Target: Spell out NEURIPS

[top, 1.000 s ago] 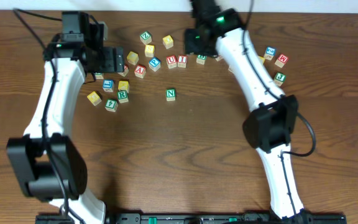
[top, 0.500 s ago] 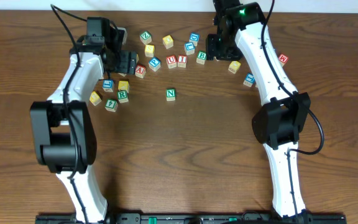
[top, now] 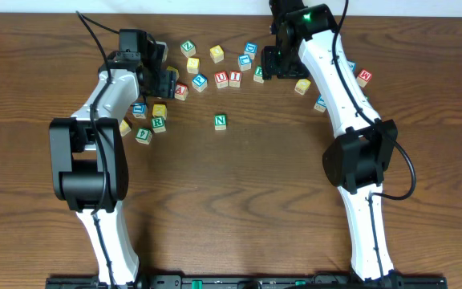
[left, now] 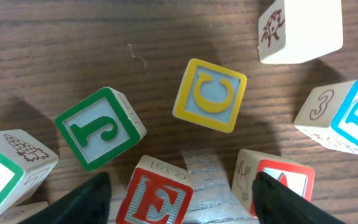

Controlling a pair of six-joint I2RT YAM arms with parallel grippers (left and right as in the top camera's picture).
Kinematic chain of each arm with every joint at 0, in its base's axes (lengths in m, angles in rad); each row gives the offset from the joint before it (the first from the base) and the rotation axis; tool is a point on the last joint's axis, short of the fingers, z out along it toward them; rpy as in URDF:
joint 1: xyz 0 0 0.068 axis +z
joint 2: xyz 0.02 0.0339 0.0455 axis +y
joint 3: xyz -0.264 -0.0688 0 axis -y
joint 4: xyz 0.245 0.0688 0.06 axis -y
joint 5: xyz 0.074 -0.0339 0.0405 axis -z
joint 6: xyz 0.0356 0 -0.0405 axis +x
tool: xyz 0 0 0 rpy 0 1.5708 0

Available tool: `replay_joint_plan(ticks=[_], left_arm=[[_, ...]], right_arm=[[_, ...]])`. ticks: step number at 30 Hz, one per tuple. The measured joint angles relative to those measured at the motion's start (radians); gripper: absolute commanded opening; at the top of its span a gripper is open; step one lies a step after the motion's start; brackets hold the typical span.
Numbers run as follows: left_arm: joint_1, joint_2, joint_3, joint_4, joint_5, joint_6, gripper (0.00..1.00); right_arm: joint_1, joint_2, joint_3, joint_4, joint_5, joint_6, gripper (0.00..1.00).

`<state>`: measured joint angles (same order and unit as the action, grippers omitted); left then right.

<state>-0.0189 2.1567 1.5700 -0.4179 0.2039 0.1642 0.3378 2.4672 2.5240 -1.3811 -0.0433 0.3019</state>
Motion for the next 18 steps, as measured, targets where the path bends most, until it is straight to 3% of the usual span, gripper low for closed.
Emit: replay_joint_plan(ticks=[4,18], left_arm=[[0.0,0.001,0.0,-0.001,-0.001,0.004,0.57],[0.0,0.002,0.0,0.007,-0.04,0.005,0.57]], right_arm=[[0.0,0.0,0.0,0.0,0.003,0.0,0.64],[0.003,0.0,0.0,0.0,0.021,-0.001,0.68]])
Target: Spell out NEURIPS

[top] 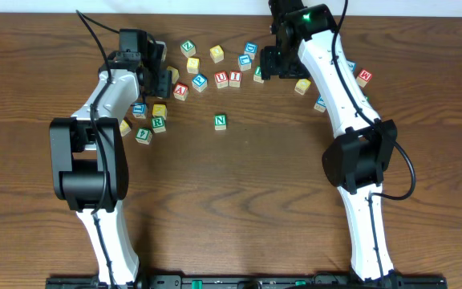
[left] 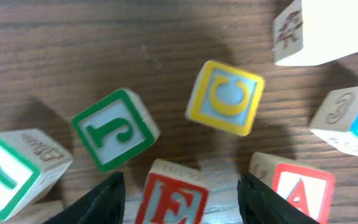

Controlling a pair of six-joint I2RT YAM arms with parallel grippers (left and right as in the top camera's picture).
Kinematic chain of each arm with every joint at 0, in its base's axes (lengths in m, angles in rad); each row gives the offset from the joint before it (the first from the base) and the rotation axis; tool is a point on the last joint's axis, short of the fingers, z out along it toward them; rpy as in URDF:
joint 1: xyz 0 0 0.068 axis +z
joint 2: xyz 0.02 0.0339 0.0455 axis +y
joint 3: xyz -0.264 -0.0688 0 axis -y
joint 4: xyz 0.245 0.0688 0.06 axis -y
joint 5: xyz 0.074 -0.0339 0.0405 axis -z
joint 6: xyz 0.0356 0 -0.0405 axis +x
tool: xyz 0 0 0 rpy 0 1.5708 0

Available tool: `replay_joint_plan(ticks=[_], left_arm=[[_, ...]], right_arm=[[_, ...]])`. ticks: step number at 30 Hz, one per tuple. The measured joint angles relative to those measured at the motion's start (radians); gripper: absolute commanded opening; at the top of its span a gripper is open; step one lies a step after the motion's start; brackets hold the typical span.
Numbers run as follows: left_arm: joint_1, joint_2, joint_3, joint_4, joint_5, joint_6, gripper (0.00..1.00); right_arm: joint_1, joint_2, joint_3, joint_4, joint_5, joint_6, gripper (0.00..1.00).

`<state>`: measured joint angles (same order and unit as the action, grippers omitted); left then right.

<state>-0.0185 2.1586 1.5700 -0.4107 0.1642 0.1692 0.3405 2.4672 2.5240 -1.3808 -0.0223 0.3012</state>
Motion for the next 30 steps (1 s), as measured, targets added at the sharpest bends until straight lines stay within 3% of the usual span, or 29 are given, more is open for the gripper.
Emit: replay_joint_plan(ticks=[10,23,30], left_arm=[[0.001,0.01,0.0,0.001,-0.053,0.0,0.56],[0.001,0.052,0.0,0.008,-0.06,-0.014,0.39],[0.001,0.052,0.0,0.009,-0.06,-0.039,0.38]], right_arm=[[0.0,0.0,0.0,-0.003,0.001,0.0,0.68],[0.0,0.0,0.0,-0.01,0.004,0.0,0.69],[0.0,0.0,0.0,-0.01,0.004,0.0,0.73]])
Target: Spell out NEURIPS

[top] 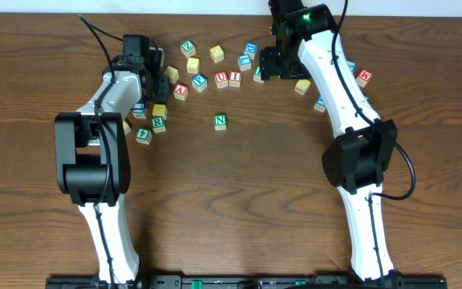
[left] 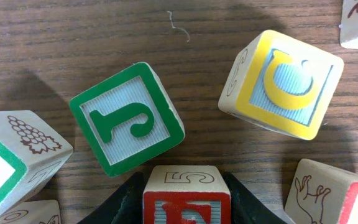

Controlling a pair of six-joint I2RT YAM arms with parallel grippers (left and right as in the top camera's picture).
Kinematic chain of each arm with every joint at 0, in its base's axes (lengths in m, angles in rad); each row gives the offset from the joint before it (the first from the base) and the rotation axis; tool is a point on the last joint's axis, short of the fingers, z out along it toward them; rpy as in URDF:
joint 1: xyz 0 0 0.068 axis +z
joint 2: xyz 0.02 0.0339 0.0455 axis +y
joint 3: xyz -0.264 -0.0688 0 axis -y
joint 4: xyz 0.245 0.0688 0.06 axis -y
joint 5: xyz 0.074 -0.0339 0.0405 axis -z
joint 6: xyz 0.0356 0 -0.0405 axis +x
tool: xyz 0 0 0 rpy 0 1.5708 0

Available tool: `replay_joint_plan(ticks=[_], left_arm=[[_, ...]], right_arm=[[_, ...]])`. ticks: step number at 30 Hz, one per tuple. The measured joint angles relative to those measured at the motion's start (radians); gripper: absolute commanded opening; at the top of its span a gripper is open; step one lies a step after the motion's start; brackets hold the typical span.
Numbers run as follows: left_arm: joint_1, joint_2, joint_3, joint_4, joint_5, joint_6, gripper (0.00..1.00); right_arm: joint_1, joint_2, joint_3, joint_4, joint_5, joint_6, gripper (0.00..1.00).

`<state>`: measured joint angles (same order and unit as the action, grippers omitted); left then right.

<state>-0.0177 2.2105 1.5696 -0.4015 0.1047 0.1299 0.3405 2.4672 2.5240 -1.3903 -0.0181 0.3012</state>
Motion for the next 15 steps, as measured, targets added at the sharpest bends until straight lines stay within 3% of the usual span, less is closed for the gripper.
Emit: replay_joint_plan(ticks=[15], left_arm=[[-0.008,-0.194,0.0,-0.122,-0.003,-0.093,0.35]], right_arm=[[-0.002,0.0,0.0,0.012,0.0,-0.002,0.76]])
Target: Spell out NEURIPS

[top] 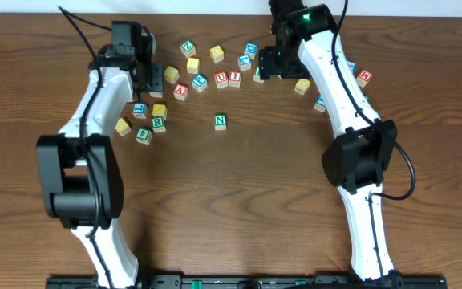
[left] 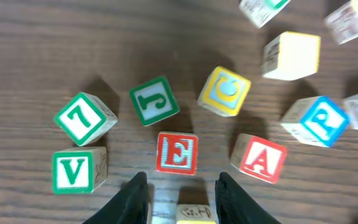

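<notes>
In the left wrist view the red E block lies on the table just ahead of my left gripper, which is open and holds nothing. A yellow-topped block lies on the table below the gap between the fingers. Around the E block are a green J, a yellow C, a red A, a green V and a green 7. Overhead, the green N block stands alone mid-table. My left gripper hovers over the left cluster. My right gripper is at the far blocks, its jaws unclear.
Several more letter blocks lie scattered along the far side, among them a red U, a red I, a green R and a blue block. The wooden table stretches toward the front.
My left gripper sat low with its fingers on either side of the red E block. It is now higher and open, and the E lies on the table ahead of the fingertips. The right arm has not moved.
My left gripper was open and low over the left cluster, with the E and A blocks near its fingers. Then its fingers stood closer about the E, then tight beside it. Now the gripper is raised without the block, which rests among its neighbours.
</notes>
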Controlling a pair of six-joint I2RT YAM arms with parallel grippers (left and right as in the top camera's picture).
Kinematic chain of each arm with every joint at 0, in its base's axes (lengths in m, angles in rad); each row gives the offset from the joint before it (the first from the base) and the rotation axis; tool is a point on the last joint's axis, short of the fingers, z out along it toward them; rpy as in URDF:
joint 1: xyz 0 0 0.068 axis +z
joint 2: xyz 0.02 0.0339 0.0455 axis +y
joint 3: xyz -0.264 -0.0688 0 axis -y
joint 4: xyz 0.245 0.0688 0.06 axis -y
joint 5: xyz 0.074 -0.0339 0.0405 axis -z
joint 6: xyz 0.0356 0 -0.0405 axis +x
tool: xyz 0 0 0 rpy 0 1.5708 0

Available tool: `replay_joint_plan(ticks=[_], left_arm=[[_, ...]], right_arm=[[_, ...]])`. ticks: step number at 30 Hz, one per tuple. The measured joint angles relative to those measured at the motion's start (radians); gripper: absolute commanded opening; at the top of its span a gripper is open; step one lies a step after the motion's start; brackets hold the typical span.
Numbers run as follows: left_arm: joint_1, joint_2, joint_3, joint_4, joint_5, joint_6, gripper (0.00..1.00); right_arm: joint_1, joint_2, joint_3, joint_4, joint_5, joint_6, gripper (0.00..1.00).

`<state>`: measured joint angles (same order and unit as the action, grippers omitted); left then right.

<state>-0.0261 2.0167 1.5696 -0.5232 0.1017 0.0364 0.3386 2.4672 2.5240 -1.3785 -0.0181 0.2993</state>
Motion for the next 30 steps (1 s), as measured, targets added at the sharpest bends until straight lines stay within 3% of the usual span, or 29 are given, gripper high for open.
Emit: replay_joint_plan(ticks=[15,30], left_arm=[[-0.01,0.129,0.0,0.032,-0.033,-0.04,0.36],[-0.01,0.136,0.0,0.055,-0.056,-0.045,0.37]], right_arm=[[-0.015,0.0,0.0,-0.006,0.0,0.0,0.78],[-0.015,0.0,0.0,-0.005,0.0,0.001,0.8]])
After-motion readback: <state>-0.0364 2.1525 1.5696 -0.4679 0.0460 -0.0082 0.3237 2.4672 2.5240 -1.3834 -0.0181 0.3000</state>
